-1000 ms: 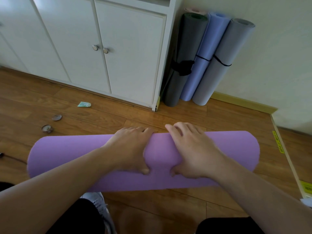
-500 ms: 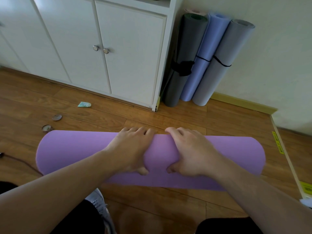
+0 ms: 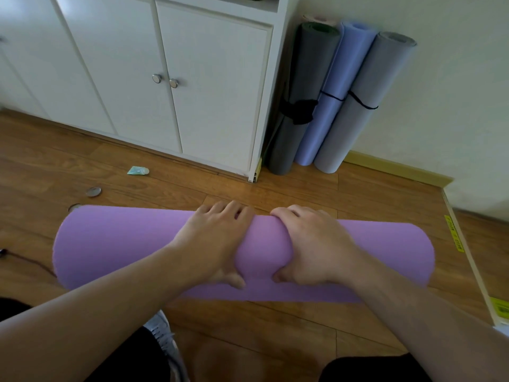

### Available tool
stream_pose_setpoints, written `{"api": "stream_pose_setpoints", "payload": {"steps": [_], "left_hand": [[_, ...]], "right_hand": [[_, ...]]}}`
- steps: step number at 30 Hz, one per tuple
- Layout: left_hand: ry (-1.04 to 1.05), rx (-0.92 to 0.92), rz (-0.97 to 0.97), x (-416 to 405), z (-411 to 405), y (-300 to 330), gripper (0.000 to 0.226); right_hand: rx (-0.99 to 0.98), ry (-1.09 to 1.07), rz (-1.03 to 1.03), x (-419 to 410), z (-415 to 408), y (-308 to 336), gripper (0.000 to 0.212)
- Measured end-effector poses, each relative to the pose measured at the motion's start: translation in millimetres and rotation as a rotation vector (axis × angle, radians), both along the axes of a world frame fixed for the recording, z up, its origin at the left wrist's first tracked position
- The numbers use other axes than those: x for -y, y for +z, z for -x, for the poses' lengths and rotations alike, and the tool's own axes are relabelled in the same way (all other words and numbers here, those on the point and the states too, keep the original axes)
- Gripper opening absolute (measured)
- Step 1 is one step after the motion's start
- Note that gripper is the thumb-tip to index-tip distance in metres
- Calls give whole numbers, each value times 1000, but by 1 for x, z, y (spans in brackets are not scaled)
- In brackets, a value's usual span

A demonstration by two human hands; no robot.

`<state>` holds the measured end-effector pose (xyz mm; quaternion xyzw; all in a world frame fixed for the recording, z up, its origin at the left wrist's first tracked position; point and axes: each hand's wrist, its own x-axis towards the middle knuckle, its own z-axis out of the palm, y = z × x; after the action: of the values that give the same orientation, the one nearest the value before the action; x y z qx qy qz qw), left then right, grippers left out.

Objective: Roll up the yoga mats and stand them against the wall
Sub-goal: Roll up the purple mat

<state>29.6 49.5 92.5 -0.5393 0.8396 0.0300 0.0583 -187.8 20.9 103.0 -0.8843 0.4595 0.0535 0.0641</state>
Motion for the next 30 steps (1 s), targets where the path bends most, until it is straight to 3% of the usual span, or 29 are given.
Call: {"api": "stream_pose_setpoints", "payload": {"steps": [7,12,16,19,22,26,30], "left_hand": [[95,-115,-109,7,-6,1,102],[108,-126,-200,7,-9,2,99],[56,-29,-94,-2,-5,-2,112],[38,80,-35,-6,4,-5,119],[42,48,-53,-2,6,-6,110],[96,-55,-105,6,-5,-3,101],[117,-104,-151,7,-8,1,95]], "right_hand": [[-69,37,-12,-10,-1,-5,137],[-67,78,51,-6,-6,-11,114],[-34,46,32,-2,-4,-5,105],[-30,-14,-46,0,-2,0,106],[-44,-13,-66,-2,-2,0,109],[-61,30,-20,-10,-3,-1,130],[-66,76,42,-10,-6,-6,119]]}}
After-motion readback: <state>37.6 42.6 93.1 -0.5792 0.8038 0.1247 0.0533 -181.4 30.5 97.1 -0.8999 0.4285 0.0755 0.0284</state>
